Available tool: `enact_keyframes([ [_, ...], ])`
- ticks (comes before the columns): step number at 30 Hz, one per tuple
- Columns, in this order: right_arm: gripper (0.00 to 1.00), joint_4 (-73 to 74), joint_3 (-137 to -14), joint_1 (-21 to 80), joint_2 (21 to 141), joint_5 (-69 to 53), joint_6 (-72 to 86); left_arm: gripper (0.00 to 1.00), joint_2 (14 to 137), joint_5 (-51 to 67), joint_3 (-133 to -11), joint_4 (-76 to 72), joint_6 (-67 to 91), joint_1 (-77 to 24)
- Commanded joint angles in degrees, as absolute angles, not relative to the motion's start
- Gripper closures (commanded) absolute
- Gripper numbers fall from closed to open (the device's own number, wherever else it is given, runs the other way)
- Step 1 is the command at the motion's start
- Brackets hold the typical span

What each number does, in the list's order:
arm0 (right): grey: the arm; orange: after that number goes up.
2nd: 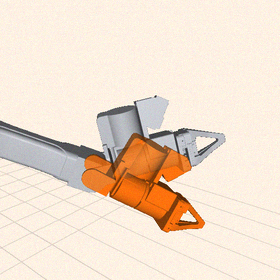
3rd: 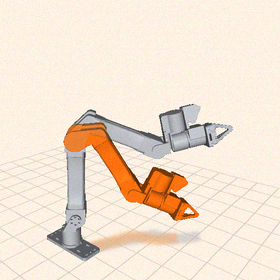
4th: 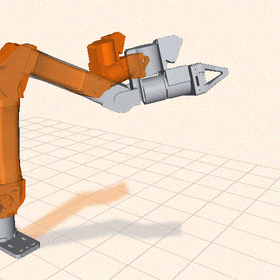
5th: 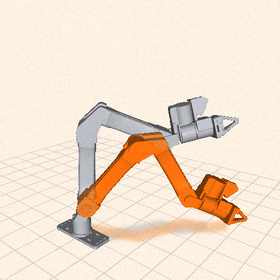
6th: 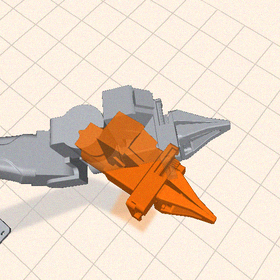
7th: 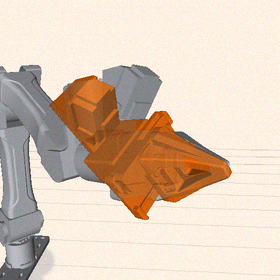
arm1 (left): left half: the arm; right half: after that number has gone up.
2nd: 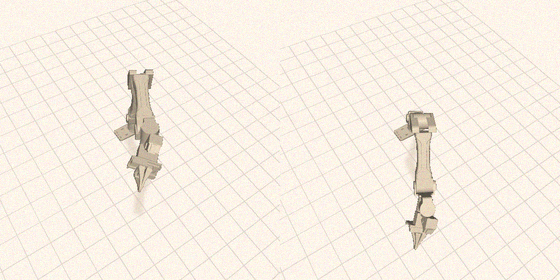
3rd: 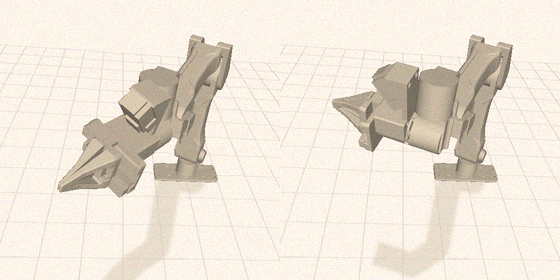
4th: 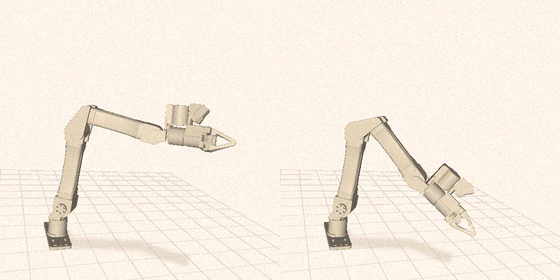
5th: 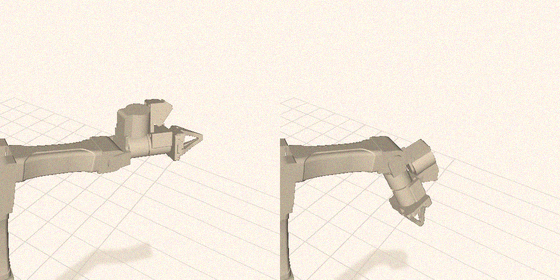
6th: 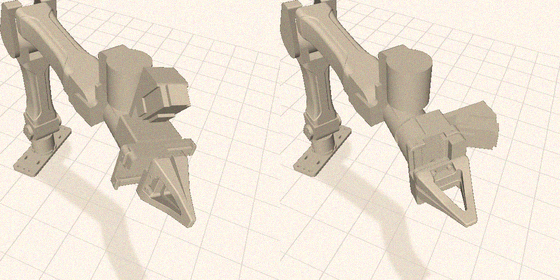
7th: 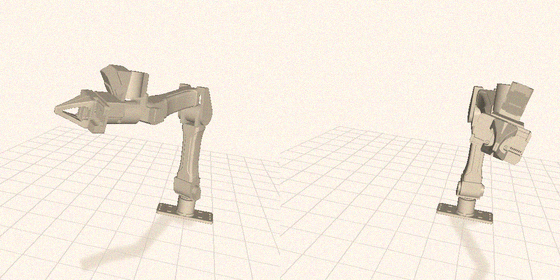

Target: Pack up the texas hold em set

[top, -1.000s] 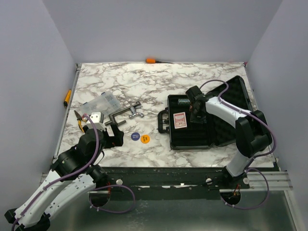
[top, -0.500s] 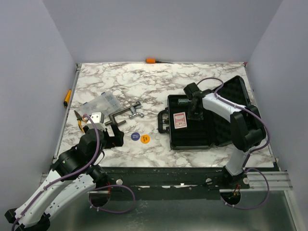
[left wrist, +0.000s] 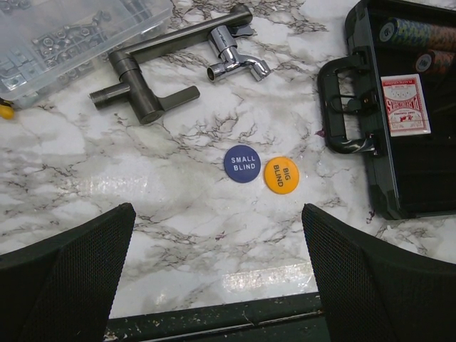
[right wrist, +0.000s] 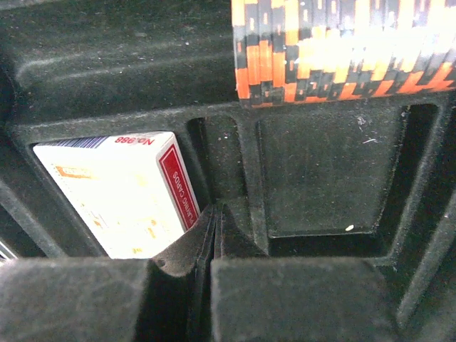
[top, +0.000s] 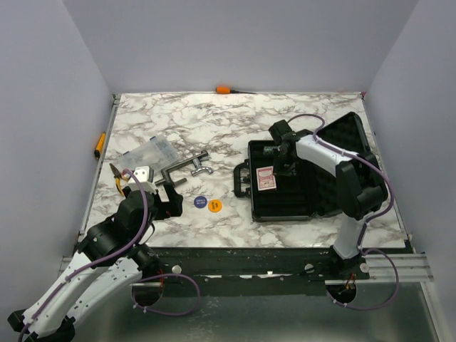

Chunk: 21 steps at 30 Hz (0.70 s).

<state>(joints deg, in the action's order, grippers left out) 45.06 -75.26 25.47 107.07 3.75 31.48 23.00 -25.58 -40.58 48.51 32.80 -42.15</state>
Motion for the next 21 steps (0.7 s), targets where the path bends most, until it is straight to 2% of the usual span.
enact_keyframes([
  [1, 0.99, 44.9, -76.9, 25.8, 108.7, 0.4, 30.9, 0.01, 23.0, -26.2, -39.8, 47.5, 33.0, -41.6],
  [21, 0.99, 43.4, -75.6, 28.3, 112.2, -2.0, 30.8, 0.01, 23.0, -25.2, -39.5, 46.9, 32.4, -40.1],
])
